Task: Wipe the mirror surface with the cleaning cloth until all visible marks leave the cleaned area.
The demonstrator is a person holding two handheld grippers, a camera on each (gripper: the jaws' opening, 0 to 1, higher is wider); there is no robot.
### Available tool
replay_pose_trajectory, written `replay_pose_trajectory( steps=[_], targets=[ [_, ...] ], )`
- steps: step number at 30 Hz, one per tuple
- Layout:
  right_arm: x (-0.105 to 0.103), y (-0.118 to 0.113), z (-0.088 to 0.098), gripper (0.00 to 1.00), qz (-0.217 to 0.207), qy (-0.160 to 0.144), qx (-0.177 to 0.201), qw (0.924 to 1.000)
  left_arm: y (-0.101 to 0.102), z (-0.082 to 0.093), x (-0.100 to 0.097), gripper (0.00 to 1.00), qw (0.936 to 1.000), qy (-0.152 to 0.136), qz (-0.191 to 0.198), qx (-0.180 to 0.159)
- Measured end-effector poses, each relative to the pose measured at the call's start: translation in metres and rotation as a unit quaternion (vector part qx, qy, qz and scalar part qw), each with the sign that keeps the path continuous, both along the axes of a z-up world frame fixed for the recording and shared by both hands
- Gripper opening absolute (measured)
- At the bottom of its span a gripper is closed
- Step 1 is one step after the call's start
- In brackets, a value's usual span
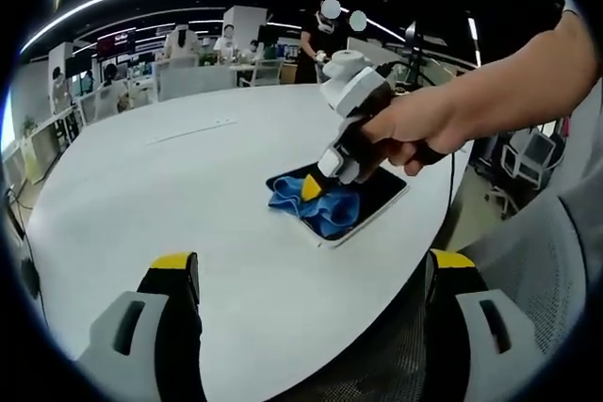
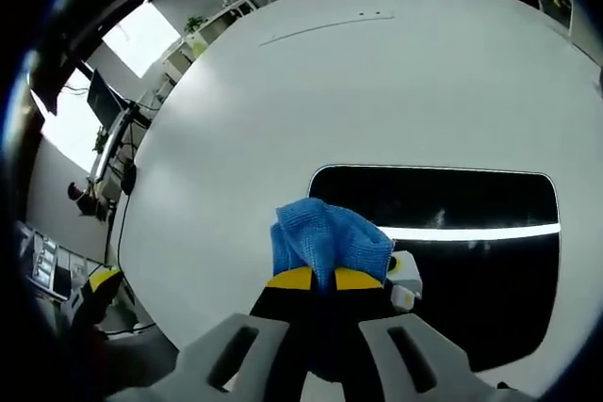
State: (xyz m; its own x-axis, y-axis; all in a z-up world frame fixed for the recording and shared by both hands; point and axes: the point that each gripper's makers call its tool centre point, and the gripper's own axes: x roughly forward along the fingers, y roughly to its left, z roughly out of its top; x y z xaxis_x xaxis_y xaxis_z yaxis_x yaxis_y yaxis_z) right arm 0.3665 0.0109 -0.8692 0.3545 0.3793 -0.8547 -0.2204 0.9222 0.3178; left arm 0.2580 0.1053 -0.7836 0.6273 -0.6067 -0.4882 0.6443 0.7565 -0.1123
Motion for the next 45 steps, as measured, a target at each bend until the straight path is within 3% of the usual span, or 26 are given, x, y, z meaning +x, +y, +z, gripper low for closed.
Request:
replay_pose_trajectory(
  steps=[9, 11, 22, 29, 45],
  targets=[
    [0.0, 0.0, 0.001, 0.0, 0.01, -0.006, -0.001, 0.9999, 0.001, 0.0, 0.001, 0.99, 0.9999, 0.003, 0.005, -0.009],
    [-0.001, -0.001, 0.001, 0.0, 0.013, -0.008, -0.003, 0.9999, -0.001, 0.004, 0.001, 0.99, 0.9993, 0.01, 0.011, -0.034],
    [-0.001, -0.022, 0.001, 0.0, 0.01, -0.004, 0.001, 0.9999, -0.003, 0.006, 0.001, 0.99, 0.9993, 0.003, 0.005, -0.036],
    [0.001, -0.038, -0.001, 0.0, 0.007, -0.005, -0.005, 0.9999, -0.001, 0.006, 0.003, 0.99, 0.9998, -0.012, 0.005, -0.017],
    [-0.001, -0.068, 0.001, 0.0, -0.006, -0.003, -0.007, 1.0, 0.002, 0.002, 0.003, 0.99, 0.9999, -0.004, 0.009, -0.011]
  ],
)
